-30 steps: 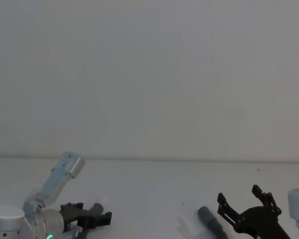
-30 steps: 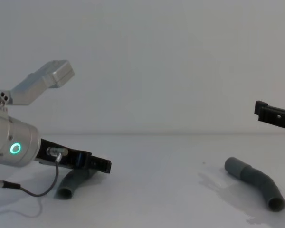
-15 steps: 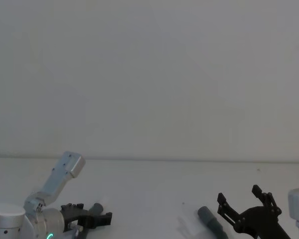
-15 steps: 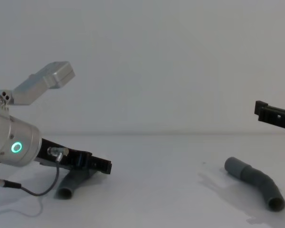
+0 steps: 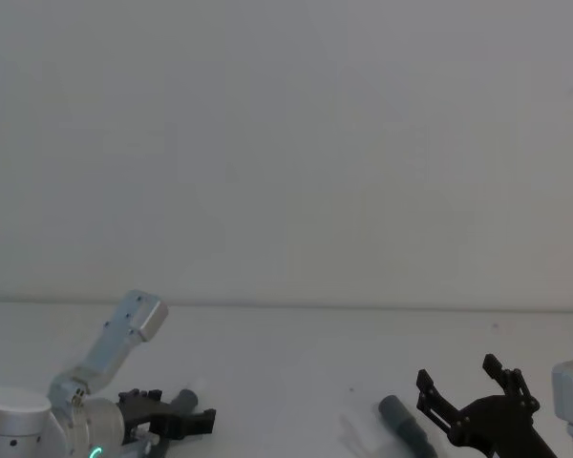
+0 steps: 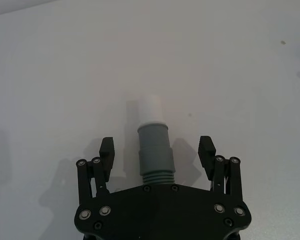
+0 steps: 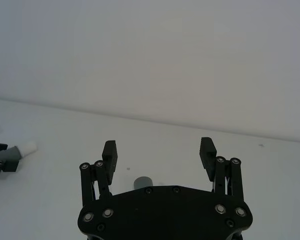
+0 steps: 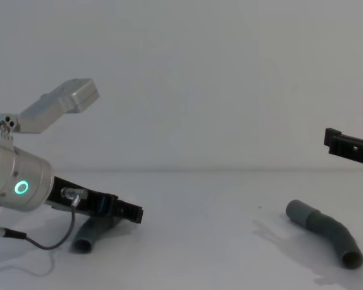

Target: Use both hands to pick up one end of the pipe from the table, align the ends, and insert them.

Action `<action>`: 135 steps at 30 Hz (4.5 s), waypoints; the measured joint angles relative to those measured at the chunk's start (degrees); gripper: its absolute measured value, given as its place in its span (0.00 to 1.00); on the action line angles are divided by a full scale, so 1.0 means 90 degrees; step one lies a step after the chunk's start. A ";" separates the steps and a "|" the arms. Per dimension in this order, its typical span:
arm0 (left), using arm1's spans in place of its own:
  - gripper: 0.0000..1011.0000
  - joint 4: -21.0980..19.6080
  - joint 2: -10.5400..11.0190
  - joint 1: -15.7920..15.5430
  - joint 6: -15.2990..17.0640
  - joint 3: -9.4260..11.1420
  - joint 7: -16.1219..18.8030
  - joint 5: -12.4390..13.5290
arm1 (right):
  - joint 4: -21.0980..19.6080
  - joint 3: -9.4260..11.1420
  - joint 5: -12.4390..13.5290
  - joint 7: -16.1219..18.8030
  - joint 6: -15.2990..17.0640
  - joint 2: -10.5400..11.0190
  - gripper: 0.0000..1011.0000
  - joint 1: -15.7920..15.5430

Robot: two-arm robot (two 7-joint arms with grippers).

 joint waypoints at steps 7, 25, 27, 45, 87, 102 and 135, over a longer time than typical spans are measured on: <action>0.90 0.0013 0.0015 -0.0019 -0.0008 0.0029 -0.0034 0.0044 | 0.0000 0.0000 0.0000 0.0000 0.0000 0.0000 0.99 0.0000; 0.34 0.0027 0.0027 -0.0034 -0.0017 0.0054 -0.0066 0.0080 | 0.0000 0.0000 0.0000 0.0000 0.0000 0.0000 0.99 0.0000; 0.32 0.0028 0.0028 -0.0035 -0.0017 0.0055 -0.0068 0.0081 | 0.0000 0.0000 0.0000 0.0000 0.0000 0.0000 0.99 0.0000; 0.32 0.0028 0.0032 -0.0039 -0.0016 0.0059 -0.0075 0.0091 | 0.0000 0.0000 0.0000 0.0000 0.0000 0.0000 0.99 0.0000; 0.32 0.0028 0.0032 -0.0038 -0.0016 0.0059 -0.0074 0.0090 | -0.0068 -0.0158 -0.0428 0.0409 0.2218 0.0538 0.99 0.0597; 0.32 0.0028 0.0031 -0.0038 -0.0016 0.0059 -0.0074 0.0090 | 0.0042 -0.0390 -0.0526 0.0816 0.2714 0.0663 0.99 0.0895; 0.32 0.0028 0.0032 -0.0038 -0.0016 0.0058 -0.0074 0.0091 | 0.0404 -0.0488 -0.0609 0.0849 0.3992 0.0279 0.99 0.1326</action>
